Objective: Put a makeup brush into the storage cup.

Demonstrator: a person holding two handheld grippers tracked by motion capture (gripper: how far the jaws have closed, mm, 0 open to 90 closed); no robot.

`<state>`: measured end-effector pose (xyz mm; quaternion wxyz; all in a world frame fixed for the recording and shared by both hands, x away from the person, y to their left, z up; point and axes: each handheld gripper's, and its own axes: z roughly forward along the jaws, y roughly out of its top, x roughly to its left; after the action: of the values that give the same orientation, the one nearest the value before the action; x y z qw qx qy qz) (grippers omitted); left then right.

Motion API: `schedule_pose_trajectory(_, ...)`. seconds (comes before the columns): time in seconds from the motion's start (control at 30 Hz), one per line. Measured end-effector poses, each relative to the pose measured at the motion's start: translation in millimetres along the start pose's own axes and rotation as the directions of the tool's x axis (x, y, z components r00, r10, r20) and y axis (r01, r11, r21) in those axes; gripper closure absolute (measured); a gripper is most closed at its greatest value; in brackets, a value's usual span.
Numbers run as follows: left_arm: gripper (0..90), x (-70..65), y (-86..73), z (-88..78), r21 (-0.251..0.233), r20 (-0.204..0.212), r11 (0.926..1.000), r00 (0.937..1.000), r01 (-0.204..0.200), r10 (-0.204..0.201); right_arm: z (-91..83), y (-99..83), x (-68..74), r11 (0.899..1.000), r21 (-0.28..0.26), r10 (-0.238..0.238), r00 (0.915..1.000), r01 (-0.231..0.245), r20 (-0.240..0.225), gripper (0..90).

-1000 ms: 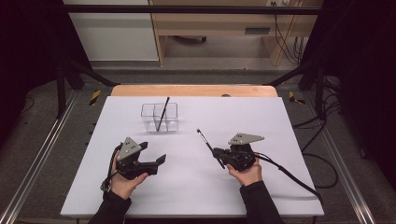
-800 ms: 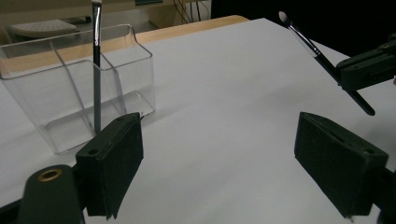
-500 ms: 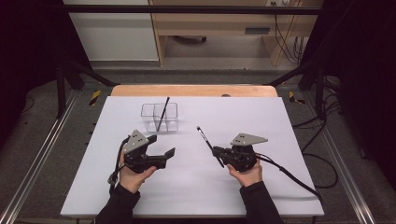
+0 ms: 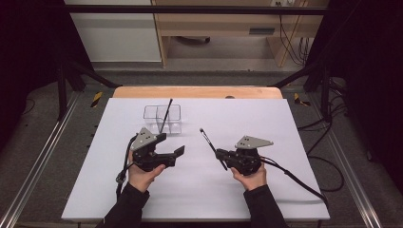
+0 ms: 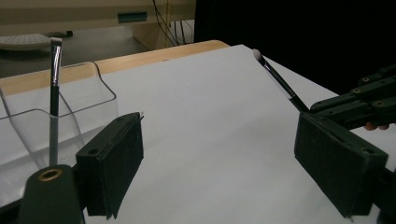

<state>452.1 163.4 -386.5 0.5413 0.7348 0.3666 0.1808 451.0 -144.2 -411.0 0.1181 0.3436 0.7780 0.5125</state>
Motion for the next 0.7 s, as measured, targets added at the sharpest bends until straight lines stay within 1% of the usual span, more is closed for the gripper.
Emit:
schedule_pose_trajectory(0.43, 15.0, -12.9, 6.9, 17.0, -0.020, 0.044, 0.9996, 0.9989, 0.019, -0.018, -2.1, 0.7, 1.4, 1.000, -0.026, -0.003, 1.0000, 0.003, -0.009, 84.4)
schedule_pose_trajectory(0.6, 15.1, -16.7, 8.4, 23.4, -0.020, 0.057, 0.9995, 0.9981, 0.025, -0.024, -2.4, 0.6, 2.1, 0.999, -0.037, -0.007, 0.9999, 0.007, -0.009, 84.4)
schedule_pose_trajectory(0.7, 15.5, -18.4, 9.0, 26.5, -0.024, 0.067, 0.9991, 0.9972, 0.035, -0.034, -2.2, 0.6, 2.2, 0.999, -0.041, -0.009, 0.9999, 0.008, -0.010, 84.4)
